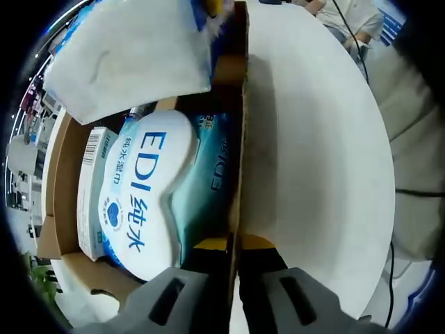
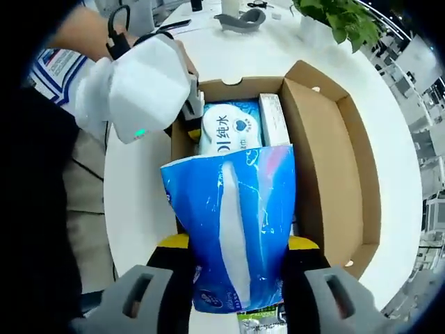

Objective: Operate the shoe box by opening the lid, removing the specified soft item, and placing it in the target area until the item is outside and the box remains undamaged.

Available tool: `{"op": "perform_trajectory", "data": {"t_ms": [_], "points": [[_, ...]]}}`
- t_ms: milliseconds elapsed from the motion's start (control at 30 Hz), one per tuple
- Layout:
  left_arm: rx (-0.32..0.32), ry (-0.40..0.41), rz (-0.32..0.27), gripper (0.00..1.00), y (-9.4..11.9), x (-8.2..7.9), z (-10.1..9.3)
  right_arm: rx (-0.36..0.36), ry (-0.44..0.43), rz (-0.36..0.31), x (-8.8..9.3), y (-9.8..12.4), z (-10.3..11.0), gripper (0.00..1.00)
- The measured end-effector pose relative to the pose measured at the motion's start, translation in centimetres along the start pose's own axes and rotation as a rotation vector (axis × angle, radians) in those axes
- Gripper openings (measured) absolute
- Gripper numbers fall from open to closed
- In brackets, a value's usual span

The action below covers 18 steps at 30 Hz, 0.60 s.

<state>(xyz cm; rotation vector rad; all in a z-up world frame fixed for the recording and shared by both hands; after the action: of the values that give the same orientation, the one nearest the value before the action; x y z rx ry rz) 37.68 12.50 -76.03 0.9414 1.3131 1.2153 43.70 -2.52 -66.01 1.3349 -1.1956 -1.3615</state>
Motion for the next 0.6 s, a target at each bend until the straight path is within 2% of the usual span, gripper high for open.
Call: {"op": "perform_trajectory", "data": {"t_ms": [600], "points": [[-0.002, -0.007, -0.001, 0.01, 0.0, 0.0, 0.0, 0.032, 0.051, 0.033, 1.0, 1.5, 1.2, 0.46]]}}
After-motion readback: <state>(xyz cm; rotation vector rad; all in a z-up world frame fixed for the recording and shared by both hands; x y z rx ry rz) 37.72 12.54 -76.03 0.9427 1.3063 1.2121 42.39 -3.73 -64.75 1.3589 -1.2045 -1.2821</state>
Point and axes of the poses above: the point that each gripper's makers call its tool centre point, and the gripper's own axes: y roughly backward along the fingers, z roughly to its left, x roughly out of its underside, the point moved 6 cm from there along y, roughly backward along the fingers, and after that the axes turned 2 degrees about z, right-handed, at the moved point
